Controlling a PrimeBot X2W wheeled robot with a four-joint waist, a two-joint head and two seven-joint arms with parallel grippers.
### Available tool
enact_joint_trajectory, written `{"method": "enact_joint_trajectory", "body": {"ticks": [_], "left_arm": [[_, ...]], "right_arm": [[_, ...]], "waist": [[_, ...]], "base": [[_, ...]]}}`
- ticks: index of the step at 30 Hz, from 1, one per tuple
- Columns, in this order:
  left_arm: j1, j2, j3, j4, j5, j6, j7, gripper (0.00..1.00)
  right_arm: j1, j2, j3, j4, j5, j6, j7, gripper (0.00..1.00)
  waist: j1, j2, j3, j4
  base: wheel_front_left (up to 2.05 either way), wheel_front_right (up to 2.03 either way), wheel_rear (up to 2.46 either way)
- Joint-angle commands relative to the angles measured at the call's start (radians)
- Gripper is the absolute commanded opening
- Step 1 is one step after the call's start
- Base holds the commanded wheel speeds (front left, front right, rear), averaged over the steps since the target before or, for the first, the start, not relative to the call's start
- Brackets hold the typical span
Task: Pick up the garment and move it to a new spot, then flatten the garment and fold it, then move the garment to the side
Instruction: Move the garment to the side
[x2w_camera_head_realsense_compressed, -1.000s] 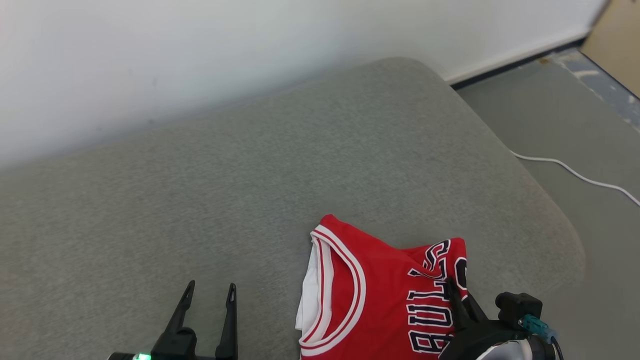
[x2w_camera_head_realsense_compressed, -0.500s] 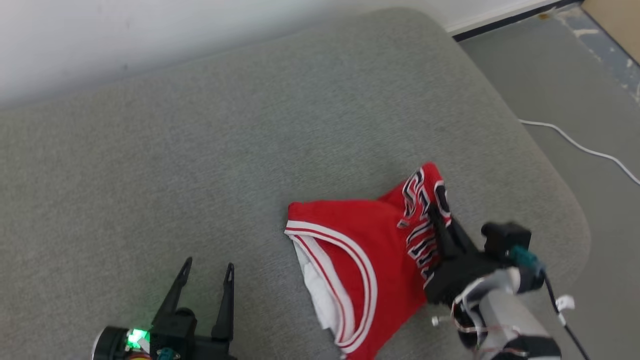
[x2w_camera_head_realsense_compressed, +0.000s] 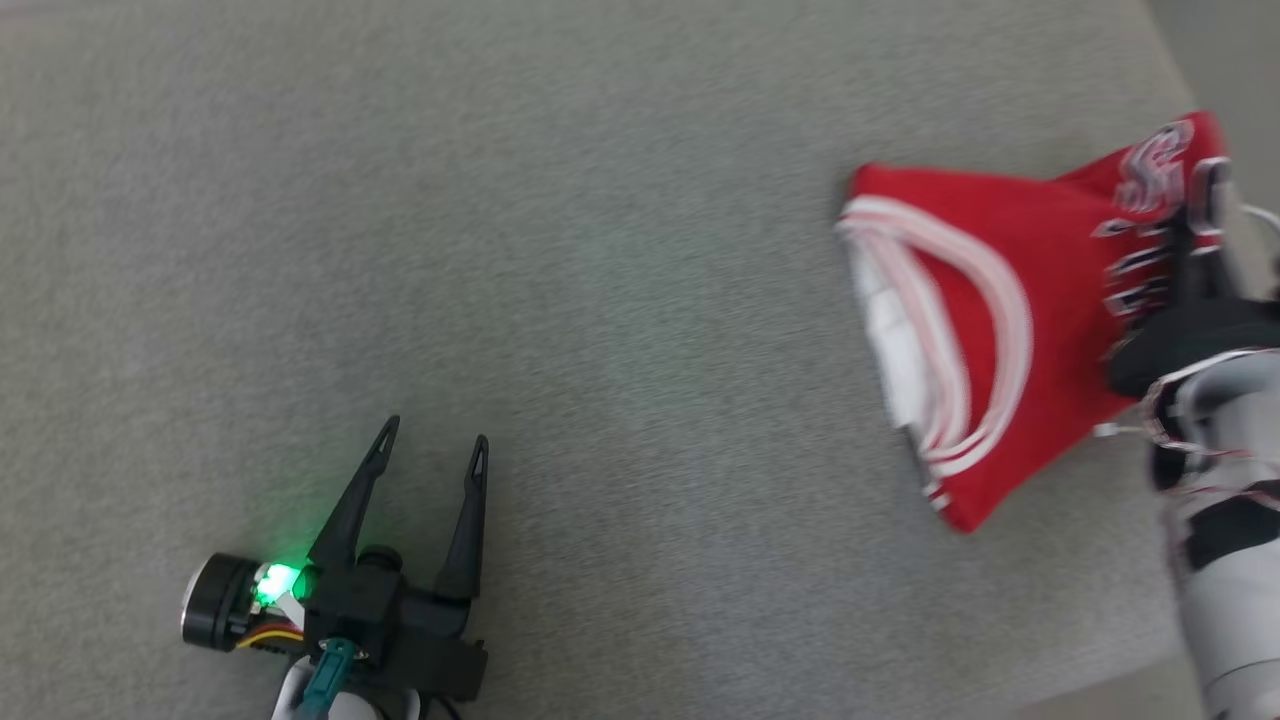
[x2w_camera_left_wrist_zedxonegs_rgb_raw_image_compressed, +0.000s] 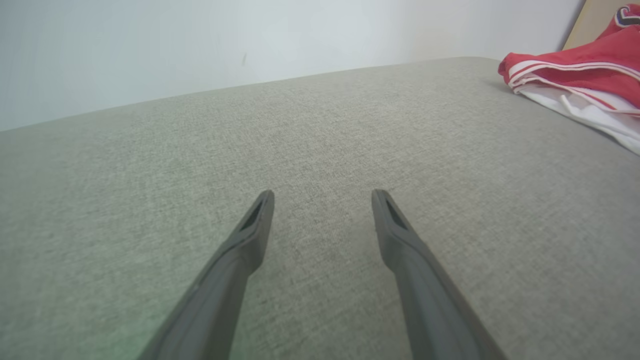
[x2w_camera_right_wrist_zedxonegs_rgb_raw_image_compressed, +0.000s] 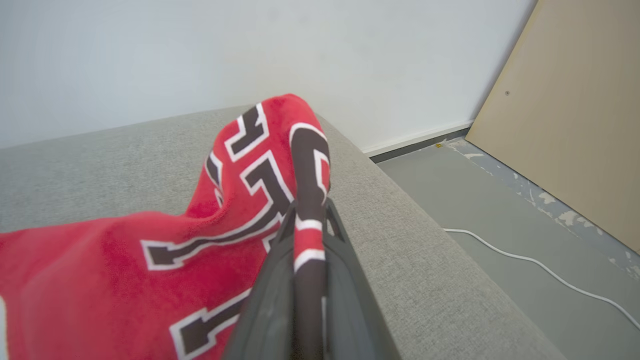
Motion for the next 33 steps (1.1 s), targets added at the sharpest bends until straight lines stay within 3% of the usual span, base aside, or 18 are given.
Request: {"method": "enact_joint_trajectory", "body": {"ticks": [1,11,14,21,25,33], "left_arm": [[-0.013,0.028,0.007,0.001,0.005,0.012,-0.001,1.00],[-0.006,0.066,0.013,-0.009,-0.009,0.045,0.005,1.00],[-0.010,0.064,0.006,-0.008,-0.013,0.051,0.005,1.00],[0.009,0.040,-0.004,-0.007,-0.037,0.061,0.004,1.00],[0.025,0.023,0.002,-0.010,-0.050,0.066,0.001,1.00],[0.088,0.001,0.028,-0.011,-0.064,0.069,-0.001,1.00]], "right_arm": [[-0.033,-0.034,-0.074,0.024,-0.052,-0.002,0.000,0.00],[-0.095,-0.107,-0.339,0.012,-0.320,-0.002,-0.001,0.00],[-0.096,-0.118,-0.412,0.024,-0.416,-0.002,0.000,1.00],[-0.090,-0.097,-0.535,-0.046,-0.572,-0.002,0.000,1.00],[-0.066,-0.078,-0.471,-0.090,-0.537,-0.002,0.000,1.00],[0.108,-0.007,-0.252,-0.225,-0.329,-0.002,0.000,1.00]], "waist": [[-0.0001,-0.0001,0.091,0.094],[-0.0001,-0.0001,0.104,0.109],[-0.0001,-0.0001,0.097,0.113],[-0.0001,-0.0001,0.039,0.124],[-0.0001,-0.0001,-0.016,0.131],[-0.0001,-0.0001,-0.142,0.162]], "base": [[0.00,0.00,0.00],[0.00,0.00,0.00],[0.00,0.00,0.00],[0.00,0.00,0.00],[0.00,0.00,0.00],[0.00,0.00,0.00]]}}
